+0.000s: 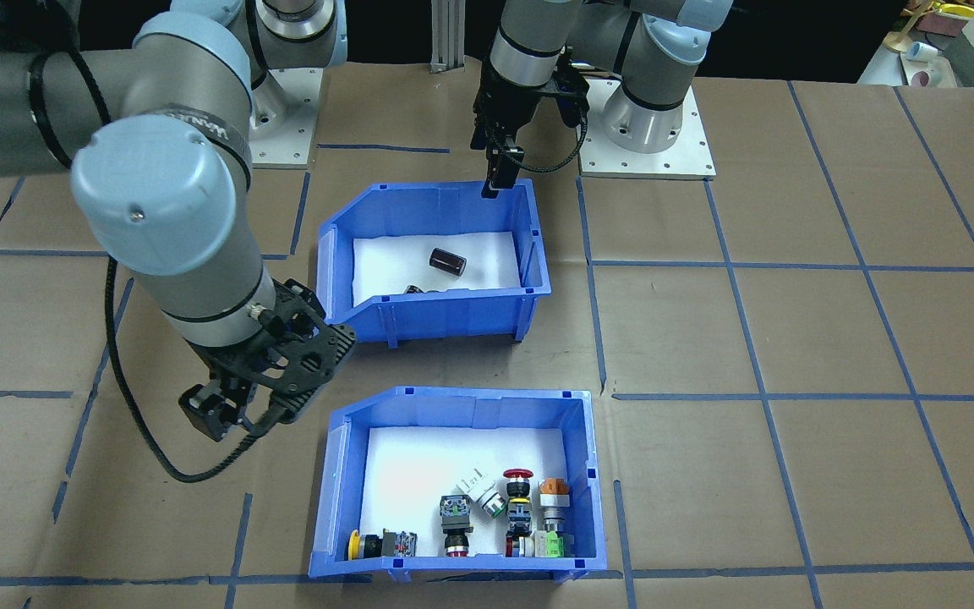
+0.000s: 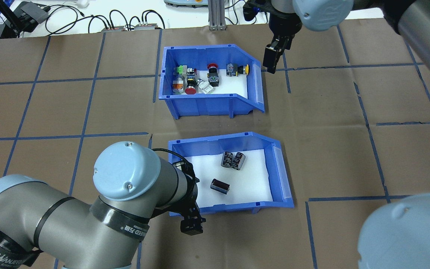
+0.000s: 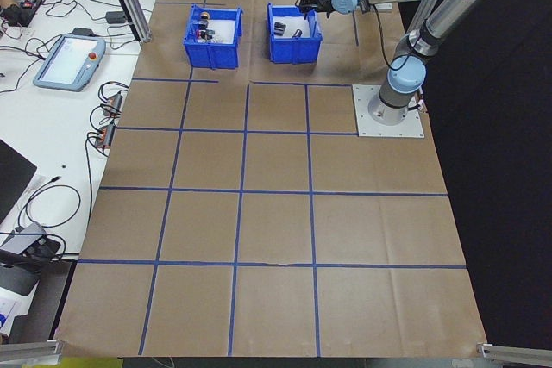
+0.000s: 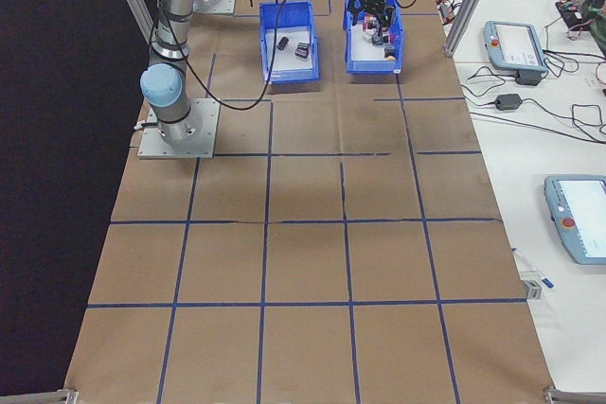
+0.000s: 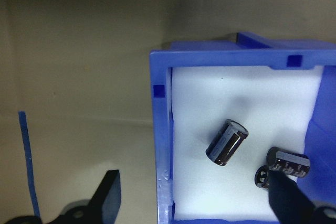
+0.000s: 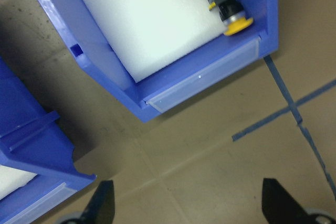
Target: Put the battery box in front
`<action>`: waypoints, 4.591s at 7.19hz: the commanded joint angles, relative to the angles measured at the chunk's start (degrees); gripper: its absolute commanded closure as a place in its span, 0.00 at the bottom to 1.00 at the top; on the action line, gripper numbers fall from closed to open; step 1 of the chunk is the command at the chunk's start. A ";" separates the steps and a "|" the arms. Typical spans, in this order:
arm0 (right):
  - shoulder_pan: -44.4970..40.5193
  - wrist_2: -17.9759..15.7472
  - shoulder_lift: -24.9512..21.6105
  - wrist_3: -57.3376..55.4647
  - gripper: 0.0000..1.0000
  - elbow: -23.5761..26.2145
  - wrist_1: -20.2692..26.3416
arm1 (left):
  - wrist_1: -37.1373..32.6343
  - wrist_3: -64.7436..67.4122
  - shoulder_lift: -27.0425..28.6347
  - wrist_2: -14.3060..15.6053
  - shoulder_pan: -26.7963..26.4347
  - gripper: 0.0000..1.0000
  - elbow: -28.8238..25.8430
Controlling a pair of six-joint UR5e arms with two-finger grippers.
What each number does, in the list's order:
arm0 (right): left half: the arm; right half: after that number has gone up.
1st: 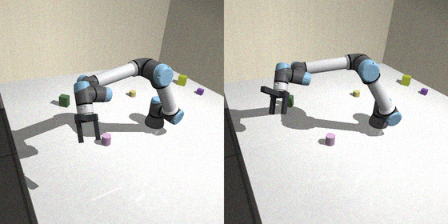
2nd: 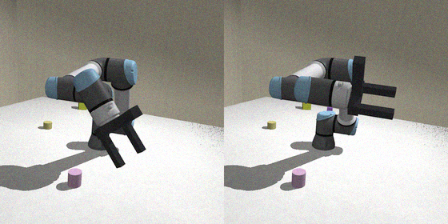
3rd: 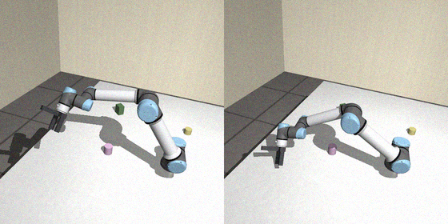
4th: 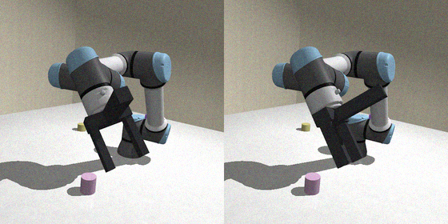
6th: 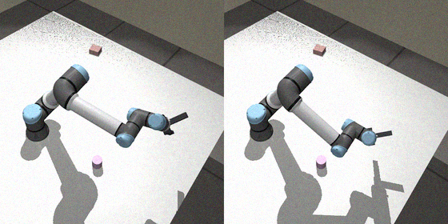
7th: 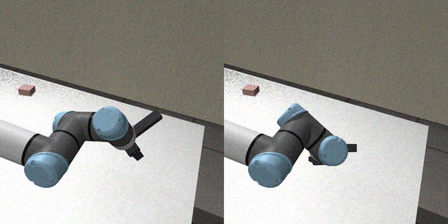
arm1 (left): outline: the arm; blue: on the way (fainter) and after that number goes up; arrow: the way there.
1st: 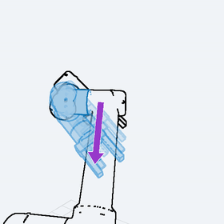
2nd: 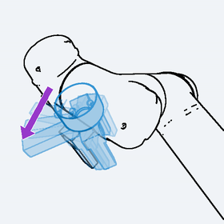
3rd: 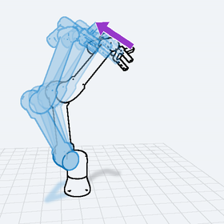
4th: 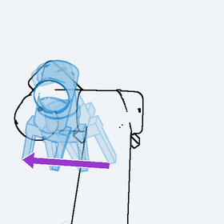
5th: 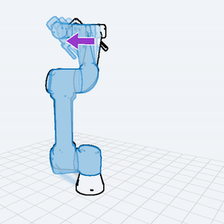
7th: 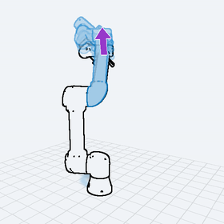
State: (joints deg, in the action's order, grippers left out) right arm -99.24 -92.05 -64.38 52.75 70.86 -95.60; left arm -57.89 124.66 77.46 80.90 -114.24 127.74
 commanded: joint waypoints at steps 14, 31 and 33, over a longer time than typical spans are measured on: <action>-15.72 2.14 13.32 12.57 0.38 -0.63 -12.86 | 12.73 0.86 9.30 5.94 -6.79 1.00 0.49; 21.52 -1.47 -8.46 49.97 0.98 10.59 -7.15 | 1.38 -34.14 15.48 0.40 23.99 1.00 -13.00; 26.27 -0.60 -13.03 54.38 0.98 17.08 -7.24 | 1.38 -32.39 24.88 0.58 19.08 1.00 -21.96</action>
State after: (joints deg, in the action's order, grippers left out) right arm -75.95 -93.29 -74.55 104.48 83.92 -102.79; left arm -56.48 91.10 96.33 81.42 -92.25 111.72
